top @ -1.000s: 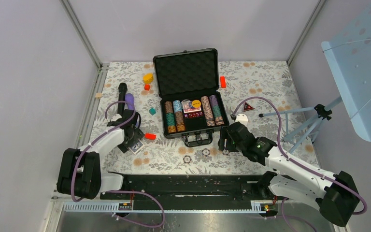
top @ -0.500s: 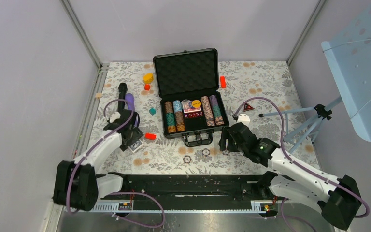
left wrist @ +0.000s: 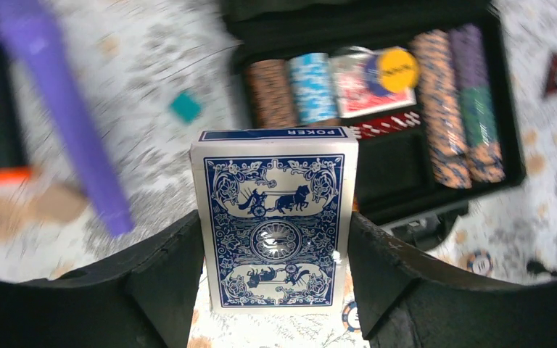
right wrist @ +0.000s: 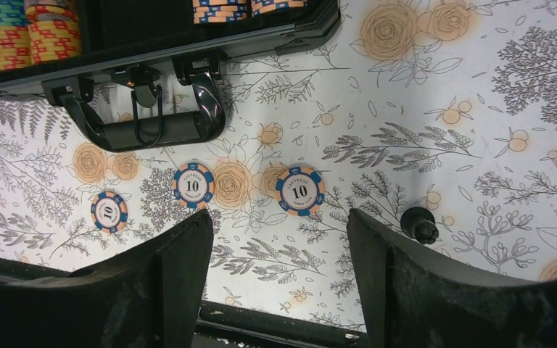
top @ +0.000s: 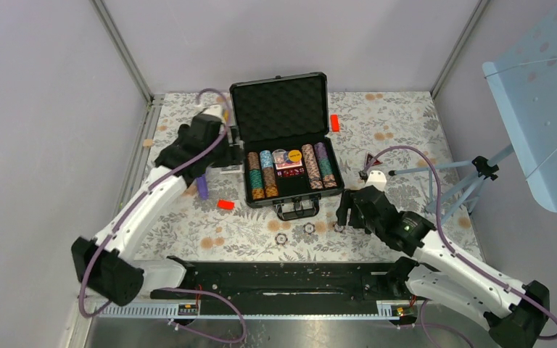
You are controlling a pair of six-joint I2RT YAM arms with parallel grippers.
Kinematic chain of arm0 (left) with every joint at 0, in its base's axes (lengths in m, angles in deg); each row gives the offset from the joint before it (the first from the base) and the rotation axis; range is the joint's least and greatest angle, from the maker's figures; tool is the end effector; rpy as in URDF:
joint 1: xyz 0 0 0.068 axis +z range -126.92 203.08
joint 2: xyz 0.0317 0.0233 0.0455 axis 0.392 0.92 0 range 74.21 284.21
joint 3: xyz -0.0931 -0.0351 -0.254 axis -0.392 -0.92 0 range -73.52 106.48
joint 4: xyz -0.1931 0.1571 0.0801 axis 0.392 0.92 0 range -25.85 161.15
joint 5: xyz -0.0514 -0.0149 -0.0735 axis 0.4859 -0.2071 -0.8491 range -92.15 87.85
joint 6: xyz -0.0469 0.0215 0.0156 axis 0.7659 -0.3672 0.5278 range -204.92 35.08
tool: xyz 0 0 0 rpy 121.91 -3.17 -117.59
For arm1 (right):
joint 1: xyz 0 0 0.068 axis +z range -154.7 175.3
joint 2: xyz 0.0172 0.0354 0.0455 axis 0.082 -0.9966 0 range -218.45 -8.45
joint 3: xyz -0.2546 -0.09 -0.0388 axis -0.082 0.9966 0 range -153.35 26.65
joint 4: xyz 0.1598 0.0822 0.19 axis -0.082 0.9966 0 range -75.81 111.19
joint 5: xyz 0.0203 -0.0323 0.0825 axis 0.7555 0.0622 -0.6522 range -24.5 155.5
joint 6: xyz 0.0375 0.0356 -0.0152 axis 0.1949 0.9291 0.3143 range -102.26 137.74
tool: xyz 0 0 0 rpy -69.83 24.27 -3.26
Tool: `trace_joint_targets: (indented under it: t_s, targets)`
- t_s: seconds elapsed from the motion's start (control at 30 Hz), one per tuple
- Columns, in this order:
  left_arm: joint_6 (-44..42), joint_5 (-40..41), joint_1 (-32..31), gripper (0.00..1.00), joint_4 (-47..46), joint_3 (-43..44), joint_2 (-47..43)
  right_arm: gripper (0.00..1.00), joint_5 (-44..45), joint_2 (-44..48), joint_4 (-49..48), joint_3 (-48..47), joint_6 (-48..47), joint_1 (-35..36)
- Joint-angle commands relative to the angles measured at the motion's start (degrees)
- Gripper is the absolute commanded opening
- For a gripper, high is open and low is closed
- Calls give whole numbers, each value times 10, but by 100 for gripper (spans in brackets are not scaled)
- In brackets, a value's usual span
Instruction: Pack up texas hold em set
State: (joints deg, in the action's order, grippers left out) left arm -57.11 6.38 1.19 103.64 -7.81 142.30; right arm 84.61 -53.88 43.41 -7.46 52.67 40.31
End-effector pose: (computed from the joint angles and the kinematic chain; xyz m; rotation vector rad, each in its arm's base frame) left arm 0.2342 -0.0883 0.3354 -0.1960 2.2990 -0.2767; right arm 0.1275 0.1111 0.2423 -0.0239 2.2589 0.3759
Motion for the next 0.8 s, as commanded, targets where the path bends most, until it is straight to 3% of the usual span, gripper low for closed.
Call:
trace_joint_targets:
  t_s: [0.0, 0.33, 0.6, 0.77]
  targets:
    - [-136, -58, -89, 46, -39, 105, 88, 75, 29, 37, 39, -32, -2, 4]
    - [-236, -105, -189, 45, -85, 212, 262, 77, 52, 95, 95, -67, -5, 4]
    - [-405, -58, -244, 45, -228, 128, 287, 78, 61, 126, 117, -78, -5, 4]
    - [-523, -105, -256, 44, -288, 66, 278, 78, 60, 133, 122, -80, -7, 4]
